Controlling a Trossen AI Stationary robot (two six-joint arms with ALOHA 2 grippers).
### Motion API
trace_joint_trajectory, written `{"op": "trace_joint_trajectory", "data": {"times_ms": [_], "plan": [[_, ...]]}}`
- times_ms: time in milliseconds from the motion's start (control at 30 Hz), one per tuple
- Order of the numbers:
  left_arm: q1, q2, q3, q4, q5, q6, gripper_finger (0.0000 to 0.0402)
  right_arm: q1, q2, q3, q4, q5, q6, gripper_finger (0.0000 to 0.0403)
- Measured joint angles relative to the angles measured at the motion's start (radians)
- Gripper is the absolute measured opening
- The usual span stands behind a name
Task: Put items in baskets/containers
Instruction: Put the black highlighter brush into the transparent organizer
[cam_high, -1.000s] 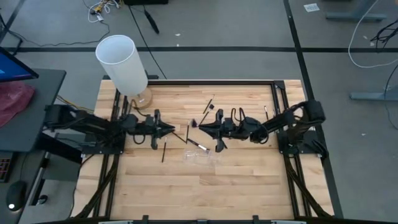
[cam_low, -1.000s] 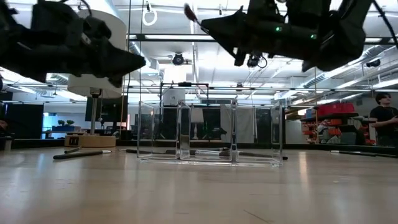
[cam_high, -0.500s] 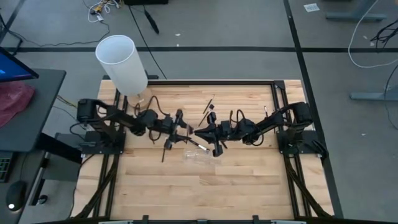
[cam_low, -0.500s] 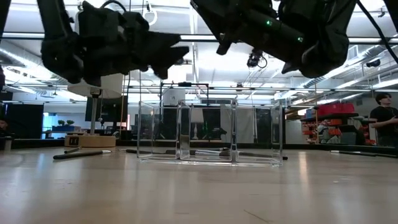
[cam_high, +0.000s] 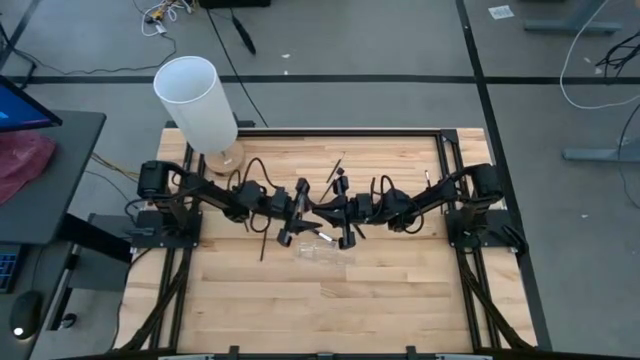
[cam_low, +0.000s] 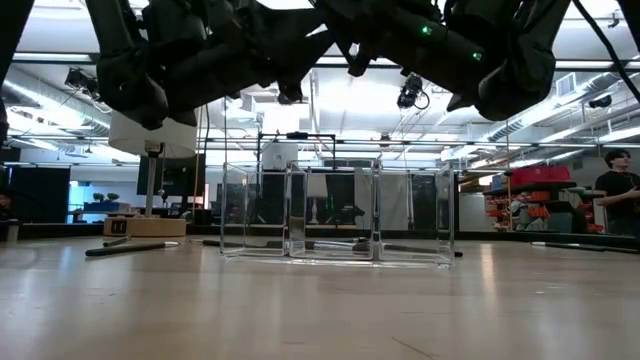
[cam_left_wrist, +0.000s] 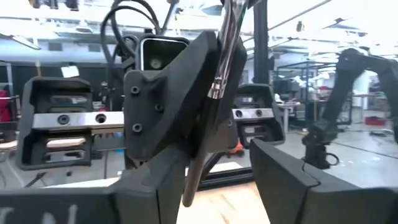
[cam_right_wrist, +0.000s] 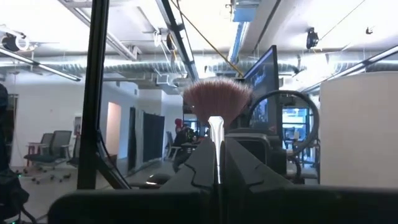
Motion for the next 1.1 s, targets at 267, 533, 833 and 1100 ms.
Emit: {"op": "trace_joint_trajectory", "data": {"times_ms": [267, 533, 833, 1100], "plan": [[0.000, 0.000, 0.001, 0.015, -0.055, 0.000, 0.0104, 0.007, 0.000, 0.000, 0.000, 0.007, -0.040, 0.0013], [-0.017, 0.000, 0.015, 0.028, -0.109, 0.039, 0.0039, 0.043, -0.004, 0.000, -0.011, 0.137, -0.101, 0.0013], [-0.026, 0.001, 0.021, 0.020, -0.054, 0.058, 0.0017, 0.060, -0.002, 0.000, -0.016, 0.158, -0.093, 0.0013], [-0.021, 0.000, -0.019, -0.007, -0.052, 0.041, 0.0017, 0.067, 0.001, 0.000, -0.080, 0.162, 0.013, 0.0044]]}}
